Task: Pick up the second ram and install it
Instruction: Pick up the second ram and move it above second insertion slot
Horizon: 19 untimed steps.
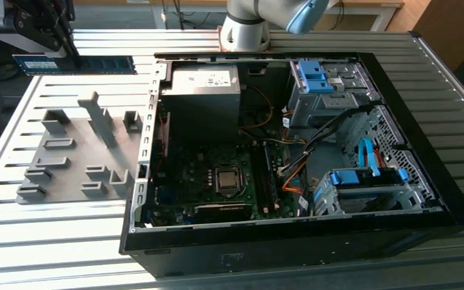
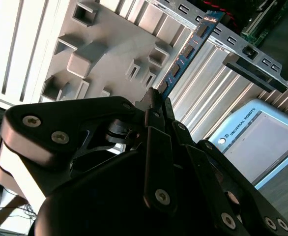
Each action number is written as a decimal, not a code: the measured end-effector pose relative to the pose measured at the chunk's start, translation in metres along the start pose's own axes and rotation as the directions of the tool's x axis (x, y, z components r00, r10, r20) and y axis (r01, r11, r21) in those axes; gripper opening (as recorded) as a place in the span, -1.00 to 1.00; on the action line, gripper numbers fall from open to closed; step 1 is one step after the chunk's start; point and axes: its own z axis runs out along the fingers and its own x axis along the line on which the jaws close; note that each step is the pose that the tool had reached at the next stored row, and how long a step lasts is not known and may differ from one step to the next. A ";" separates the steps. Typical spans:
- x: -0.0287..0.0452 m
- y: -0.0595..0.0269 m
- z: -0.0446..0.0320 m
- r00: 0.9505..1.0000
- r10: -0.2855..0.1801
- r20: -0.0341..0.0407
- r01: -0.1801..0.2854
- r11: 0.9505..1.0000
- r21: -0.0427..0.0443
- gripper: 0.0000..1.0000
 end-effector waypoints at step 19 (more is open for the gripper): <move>-0.0017 -0.0491 0.0007 1.000 -0.001 0.000 0.001 1.000 -0.004 -0.72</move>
